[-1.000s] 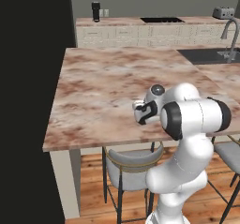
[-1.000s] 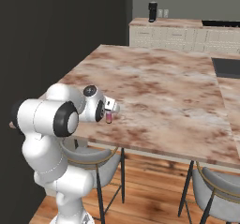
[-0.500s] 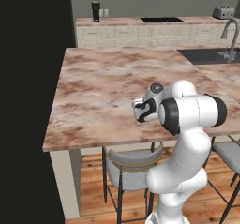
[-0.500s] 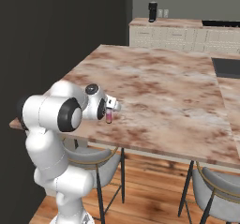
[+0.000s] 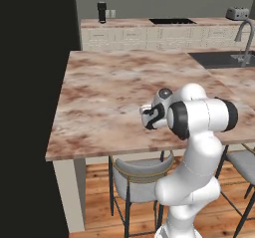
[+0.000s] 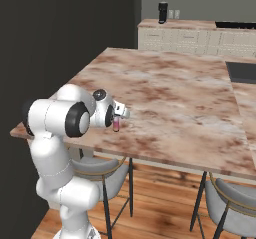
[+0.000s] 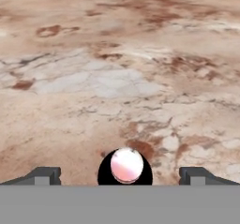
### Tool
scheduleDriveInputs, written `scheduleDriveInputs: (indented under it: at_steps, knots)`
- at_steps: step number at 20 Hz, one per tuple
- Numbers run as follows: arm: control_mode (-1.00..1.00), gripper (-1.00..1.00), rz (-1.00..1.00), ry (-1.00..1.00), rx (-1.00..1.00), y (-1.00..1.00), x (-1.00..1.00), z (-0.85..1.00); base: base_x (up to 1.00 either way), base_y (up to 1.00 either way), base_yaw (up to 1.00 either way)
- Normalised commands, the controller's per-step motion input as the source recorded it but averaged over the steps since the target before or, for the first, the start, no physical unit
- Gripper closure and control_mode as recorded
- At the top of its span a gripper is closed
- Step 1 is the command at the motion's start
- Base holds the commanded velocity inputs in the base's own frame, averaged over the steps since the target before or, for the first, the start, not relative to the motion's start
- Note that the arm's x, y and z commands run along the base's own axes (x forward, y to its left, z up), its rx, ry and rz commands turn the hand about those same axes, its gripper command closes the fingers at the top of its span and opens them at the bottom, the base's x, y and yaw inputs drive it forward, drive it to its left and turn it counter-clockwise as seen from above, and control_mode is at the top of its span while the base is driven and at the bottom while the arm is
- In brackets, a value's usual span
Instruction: Place the large bottle from the dining counter next to the other large bottle outside the sink, and place the small bottle from the dining counter next to the other small bottle inside the sink.
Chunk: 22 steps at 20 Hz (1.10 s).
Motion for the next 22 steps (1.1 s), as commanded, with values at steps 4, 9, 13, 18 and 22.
scheduleDriveInputs:
  at_steps: [4, 9, 13, 18, 22]
  knots:
    - [-1.00, -1.00, 0.00, 0.00, 0.00, -0.02, 0.13, -0.09, 0.00, 0.00, 0.00]
    - [-1.00, 1.00, 0.00, 0.00, 0.00, -0.01, 0.09, -0.10, 0.00, 0.00, 0.00]
    - [-1.00, 1.00, 0.00, 0.00, 0.00, 0.00, 0.09, -0.05, 0.00, 0.00, 0.00]
    - [-1.00, 1.00, 0.00, 0.00, 0.00, 0.00, 0.00, -0.02, 0.00, 0.00, 0.00]
    - [-1.00, 1.00, 0.00, -0.01, 0.00, 0.00, 0.00, 0.00, 0.00, 0.00, 0.00]
